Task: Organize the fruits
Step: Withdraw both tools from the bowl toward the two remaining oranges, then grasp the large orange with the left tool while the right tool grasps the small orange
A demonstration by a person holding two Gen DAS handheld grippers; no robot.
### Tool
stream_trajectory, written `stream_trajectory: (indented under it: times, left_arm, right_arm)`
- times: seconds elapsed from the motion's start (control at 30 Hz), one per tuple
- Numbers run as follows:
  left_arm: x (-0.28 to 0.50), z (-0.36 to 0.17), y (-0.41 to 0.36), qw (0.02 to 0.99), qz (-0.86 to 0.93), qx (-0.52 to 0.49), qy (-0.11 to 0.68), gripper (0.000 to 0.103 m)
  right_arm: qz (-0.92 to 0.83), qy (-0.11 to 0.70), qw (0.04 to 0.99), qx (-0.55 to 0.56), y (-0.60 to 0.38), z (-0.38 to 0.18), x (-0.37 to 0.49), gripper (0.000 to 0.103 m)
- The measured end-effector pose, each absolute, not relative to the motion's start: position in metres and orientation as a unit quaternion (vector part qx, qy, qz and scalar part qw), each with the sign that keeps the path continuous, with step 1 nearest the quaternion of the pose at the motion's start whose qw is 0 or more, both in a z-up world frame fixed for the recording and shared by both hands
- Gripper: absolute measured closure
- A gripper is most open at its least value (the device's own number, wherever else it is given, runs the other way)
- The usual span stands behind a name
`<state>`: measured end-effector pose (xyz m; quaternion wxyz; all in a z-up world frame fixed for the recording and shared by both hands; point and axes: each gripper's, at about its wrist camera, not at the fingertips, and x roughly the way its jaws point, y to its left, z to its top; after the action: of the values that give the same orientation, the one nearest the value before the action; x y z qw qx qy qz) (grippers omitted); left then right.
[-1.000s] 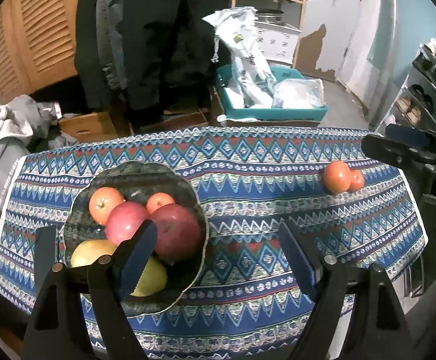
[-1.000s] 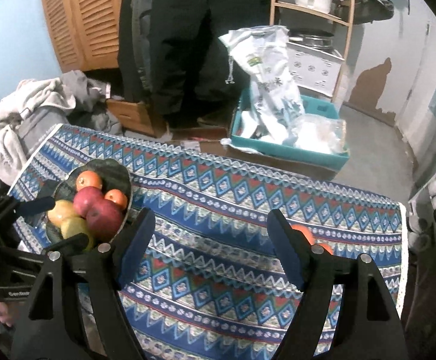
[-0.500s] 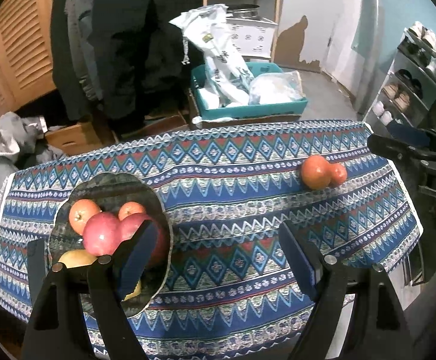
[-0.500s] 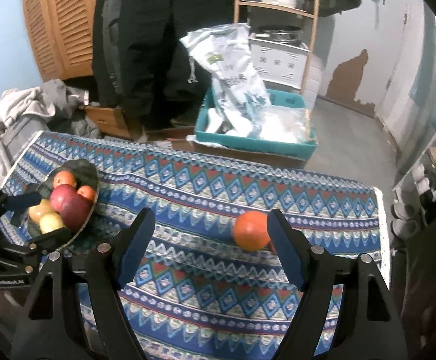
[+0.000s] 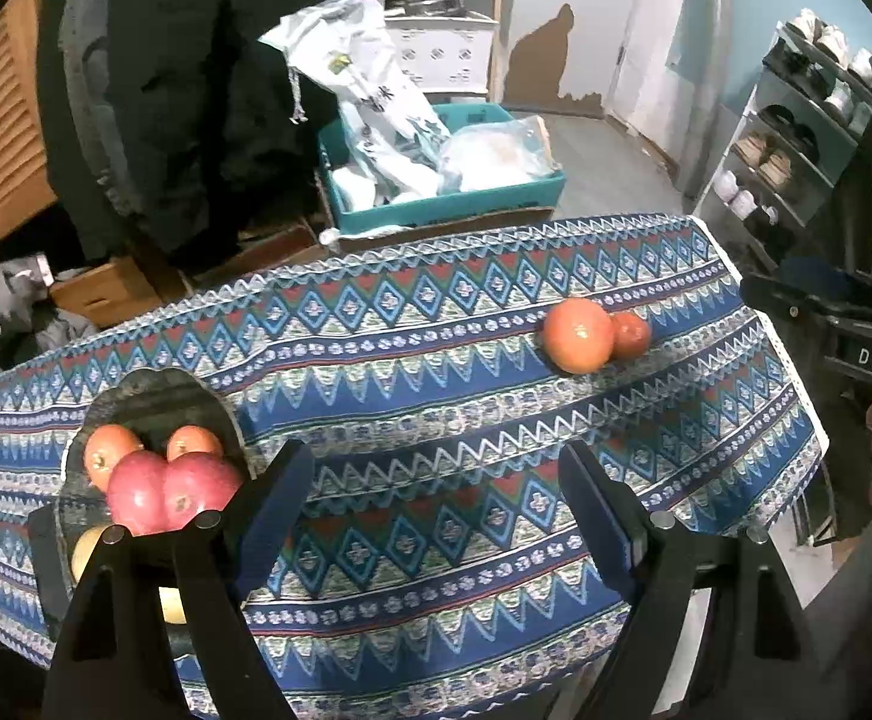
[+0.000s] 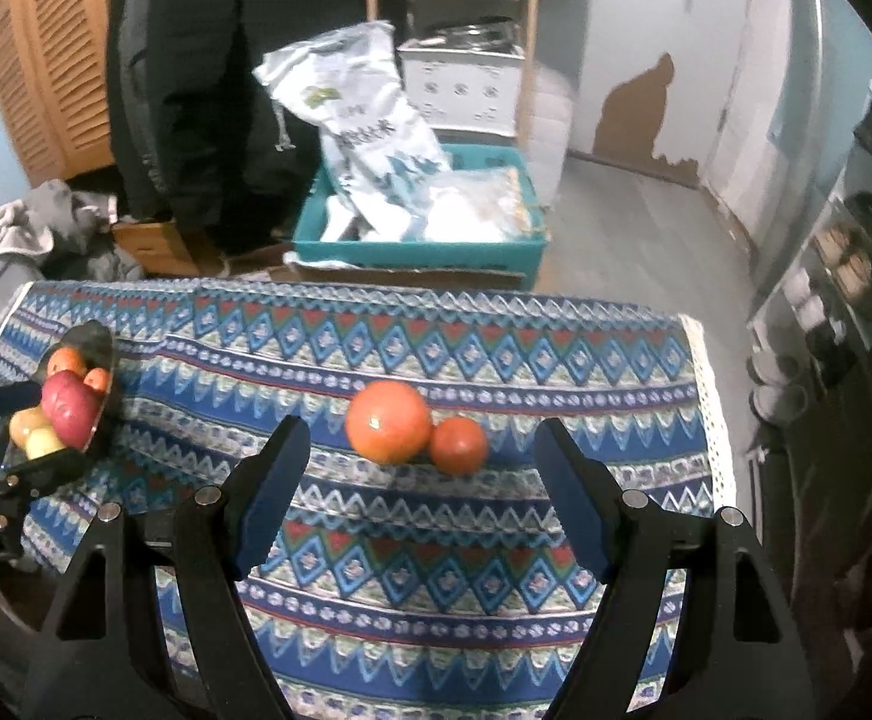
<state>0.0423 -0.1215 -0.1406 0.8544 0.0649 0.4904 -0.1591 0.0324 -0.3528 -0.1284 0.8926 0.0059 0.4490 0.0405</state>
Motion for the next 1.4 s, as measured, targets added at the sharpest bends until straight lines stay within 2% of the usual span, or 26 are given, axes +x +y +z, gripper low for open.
stream_trajectory:
  times: [0.57, 0.93, 1.4]
  left_arm:
    - [0.092, -0.168, -0.17, 0.822, -0.204, 0.065, 0.528, 0.018]
    - [0.118, -0.201, -0.198, 0.802, -0.229, 0.057, 0.549, 0.018]
    - [0.135, -0.244, -0.251, 0.772, -0.288, 0.094, 0.559, 0.018]
  right_arm:
    - [0.058, 0.5, 0.864, -0.003, -0.393, -0.154, 0.067, 0.025]
    - [0.061, 0.547, 0.835, 0.006, -0.411, -0.196, 0.097, 0.025]
    - [0.039, 0.565, 0.82, 0.077, -0.43, -0.242, 0.096, 0.025]
